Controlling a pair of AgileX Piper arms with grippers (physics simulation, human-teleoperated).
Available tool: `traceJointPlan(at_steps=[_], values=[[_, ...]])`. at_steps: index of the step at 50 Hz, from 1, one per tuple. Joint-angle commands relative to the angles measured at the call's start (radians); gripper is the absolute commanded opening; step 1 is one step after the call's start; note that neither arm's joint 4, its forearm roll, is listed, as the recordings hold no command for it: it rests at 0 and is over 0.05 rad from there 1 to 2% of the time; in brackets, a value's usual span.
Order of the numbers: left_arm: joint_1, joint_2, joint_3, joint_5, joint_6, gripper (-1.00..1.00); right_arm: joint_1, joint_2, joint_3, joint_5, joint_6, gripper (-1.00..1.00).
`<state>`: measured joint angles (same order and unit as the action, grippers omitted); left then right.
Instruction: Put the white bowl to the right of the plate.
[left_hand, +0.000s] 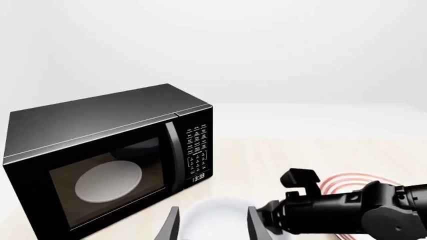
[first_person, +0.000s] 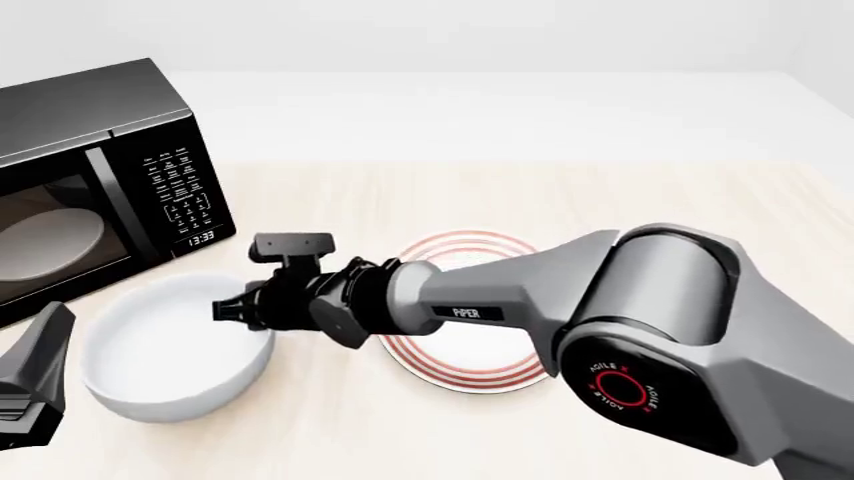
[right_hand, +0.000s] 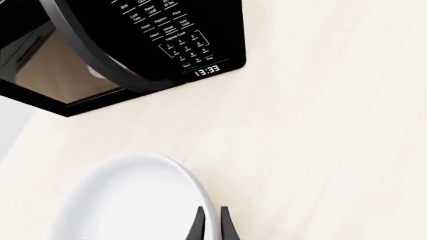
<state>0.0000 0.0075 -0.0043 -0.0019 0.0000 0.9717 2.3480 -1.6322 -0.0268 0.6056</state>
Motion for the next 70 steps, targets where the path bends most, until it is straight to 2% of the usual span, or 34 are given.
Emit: traceJointPlan(at_steps=[1, 15, 24, 32, 50, 61, 63, 64, 70], values=[[0.0, 0.0, 0.0, 0.0, 0.0, 1.0, 0.012, -0.018, 0.01, 0.049, -0.041, -1.0], [0.0, 0.0, 0.0, 0.0, 0.0, 1.0, -0.055, -0.245, 0.062, 0.124, -0.168, -1.0], [0.0, 0.0, 0.0, 0.0, 0.0, 1.0, -0.112, -0.368, 0.141, 0.112, -0.212, -1.0], [0.0, 0.0, 0.0, 0.0, 0.0, 1.0, -0.164, -0.496, 0.269, 0.065, -0.238, -1.0], [0.0, 0.0, 0.0, 0.0, 0.0, 1.0, -0.325, -0.773, 0.58, -0.033, -0.257, -1.0], [0.0, 0.0, 0.0, 0.0, 0.0, 1.0, -0.478, -0.946, 0.851, -0.138, -0.232, -1.0], [0.0, 0.0, 0.0, 0.0, 0.0, 1.0, -0.488, -0.957, 0.868, -0.142, -0.234, -1.0], [0.0, 0.0, 0.0, 0.0, 0.0, 1.0, -0.521, -0.977, 0.914, -0.163, -0.231, -1.0], [0.0, 0.0, 0.0, 0.0, 0.0, 1.0, -0.602, -1.046, 1.025, -0.199, -0.221, -1.0]])
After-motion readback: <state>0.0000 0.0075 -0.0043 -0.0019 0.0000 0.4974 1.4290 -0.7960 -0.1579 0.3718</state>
